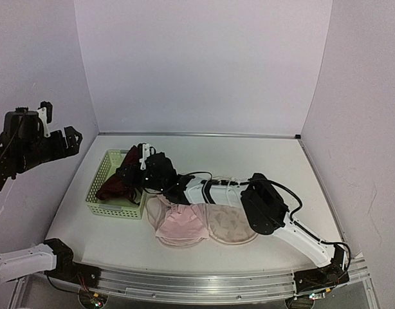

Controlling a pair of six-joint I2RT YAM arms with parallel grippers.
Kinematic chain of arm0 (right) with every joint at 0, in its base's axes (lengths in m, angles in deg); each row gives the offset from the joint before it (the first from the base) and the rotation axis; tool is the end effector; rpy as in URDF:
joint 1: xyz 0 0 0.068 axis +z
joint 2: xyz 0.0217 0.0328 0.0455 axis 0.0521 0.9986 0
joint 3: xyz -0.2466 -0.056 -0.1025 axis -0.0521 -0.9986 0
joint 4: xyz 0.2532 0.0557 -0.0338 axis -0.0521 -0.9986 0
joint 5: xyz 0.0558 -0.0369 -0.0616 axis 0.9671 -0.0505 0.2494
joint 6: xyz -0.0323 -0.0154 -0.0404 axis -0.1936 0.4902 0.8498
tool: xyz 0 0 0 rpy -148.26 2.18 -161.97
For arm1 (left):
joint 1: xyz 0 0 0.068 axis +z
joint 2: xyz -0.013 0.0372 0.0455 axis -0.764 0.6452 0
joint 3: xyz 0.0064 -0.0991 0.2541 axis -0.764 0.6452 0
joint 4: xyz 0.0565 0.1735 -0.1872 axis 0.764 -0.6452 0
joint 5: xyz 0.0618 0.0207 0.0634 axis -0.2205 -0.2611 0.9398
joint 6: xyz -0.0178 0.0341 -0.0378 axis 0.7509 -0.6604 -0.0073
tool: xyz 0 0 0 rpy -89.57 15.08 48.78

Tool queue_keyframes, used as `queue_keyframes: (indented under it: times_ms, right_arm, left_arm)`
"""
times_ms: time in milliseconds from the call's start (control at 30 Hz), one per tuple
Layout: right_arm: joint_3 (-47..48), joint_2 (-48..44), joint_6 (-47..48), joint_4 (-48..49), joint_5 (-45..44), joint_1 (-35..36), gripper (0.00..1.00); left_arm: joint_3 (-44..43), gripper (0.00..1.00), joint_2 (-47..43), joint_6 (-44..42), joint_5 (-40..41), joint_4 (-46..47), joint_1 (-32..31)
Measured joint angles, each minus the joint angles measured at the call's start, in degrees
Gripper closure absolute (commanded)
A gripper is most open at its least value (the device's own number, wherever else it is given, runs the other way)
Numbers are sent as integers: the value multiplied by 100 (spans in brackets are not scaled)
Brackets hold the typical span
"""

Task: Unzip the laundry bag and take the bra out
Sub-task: Place the bra in the bin.

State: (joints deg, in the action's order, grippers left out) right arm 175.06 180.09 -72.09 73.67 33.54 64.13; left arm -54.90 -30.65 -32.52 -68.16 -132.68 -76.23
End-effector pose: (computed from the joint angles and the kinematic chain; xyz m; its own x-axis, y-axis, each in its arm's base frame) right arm 0.2957 0.5429 0.1468 -0.7176 0.2316 -0.6568 -0.5682 0.3506 0.7445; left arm 0.1168 -0.0440 0.4007 -0.4295 -0.1853 -0.8838 -0.0305 0.9811 -0.1909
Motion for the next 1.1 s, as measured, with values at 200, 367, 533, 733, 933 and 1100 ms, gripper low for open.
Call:
queue_keyframes:
  times_ms: [200, 367, 533, 733, 933, 1100]
  right_arm:
    - [-699, -664, 114, -688, -15, -7, 37]
    - [-804, -981, 236, -1384, -17, -9, 35]
    - [-804, -1222, 428, -2048, -24, -9, 34]
    - [-1003, -1676, 767, -2837, -68, -11, 33]
    - [-2317, -3073, 1316, -3141, -179, -9, 32]
    - [-3526, -4336, 1755, -3163, -463, -37, 32]
  left_arm:
    - [0, 1, 39, 2, 0, 2, 0]
    - [0, 1, 98, 4, 0, 4, 0]
    - [0, 1, 160, 4, -7, 7, 0]
    - [0, 1, 216, 9, -44, 31, 0]
    - [7, 0, 317, 9, -98, 153, 0]
    - [52, 0, 452, 9, -153, 278, 0]
